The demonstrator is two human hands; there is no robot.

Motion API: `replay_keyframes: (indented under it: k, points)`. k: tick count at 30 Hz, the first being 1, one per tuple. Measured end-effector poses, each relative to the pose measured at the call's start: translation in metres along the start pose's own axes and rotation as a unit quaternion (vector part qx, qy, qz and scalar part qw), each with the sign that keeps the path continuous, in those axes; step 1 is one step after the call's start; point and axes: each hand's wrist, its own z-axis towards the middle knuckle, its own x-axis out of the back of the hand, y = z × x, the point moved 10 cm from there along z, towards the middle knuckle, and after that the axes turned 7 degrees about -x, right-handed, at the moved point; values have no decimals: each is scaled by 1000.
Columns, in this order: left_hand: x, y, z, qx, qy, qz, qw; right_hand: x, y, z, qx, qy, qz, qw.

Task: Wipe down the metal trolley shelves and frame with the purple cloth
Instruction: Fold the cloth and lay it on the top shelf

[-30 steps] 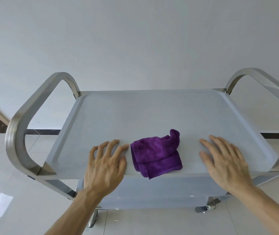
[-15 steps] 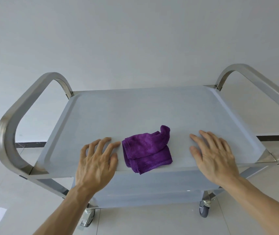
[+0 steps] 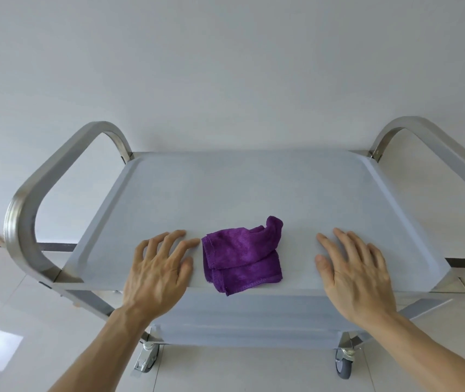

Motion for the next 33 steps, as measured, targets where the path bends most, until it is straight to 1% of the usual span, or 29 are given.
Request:
replay_keyframes:
  k: [4, 7, 10, 13, 16, 18, 21, 23, 25, 27, 29, 31, 32, 33]
  points:
    - [-7, -9, 12, -8, 6, 1, 1000, 3, -8, 5, 3, 31, 19, 999]
    - [-12, -12, 14, -13, 15, -1, 1000, 0, -7, 6, 4, 31, 28, 999]
    - [-19, -12, 16, -24, 9, -8, 1000, -4, -4, 11, 5, 15, 20, 1000]
    - [-14, -12, 23, -24, 0, -42, 999, -4, -5, 14, -8, -3, 19, 1000]
    - [-8, -15, 28, -7, -23, -101, 995, -1, -11, 18, -17, -60, 15, 998]
    - [-5, -18, 28, 21, -50, -150, 987, -1, -11, 13, -24, -88, 13, 996]
    - [3, -16, 38, 67, -65, -247, 965, -7, -9, 9, -32, -125, -7, 992]
    - [4, 1, 50, 55, -98, -310, 944, -10, -10, 15, -42, -175, -22, 983]
    - [-4, 26, 58, 25, -172, -296, 939, -8, -16, 22, -40, -226, -37, 973]
    - [-11, 42, 60, 19, -227, -247, 942, -2, -23, 23, -47, -273, -7, 961]
    - [-4, 51, 65, 28, -257, -242, 935, 8, -31, 25, -52, -297, 37, 953]
    - [10, 56, 69, 43, -273, -310, 910, 21, -41, 23, -61, -310, 114, 942]
    - [19, 57, 72, 58, -289, -340, 893, 31, -45, 24, -79, -305, 163, 935]
    - [29, 58, 74, 79, -296, -386, 870, 40, -48, 23, -120, -309, 219, 918]
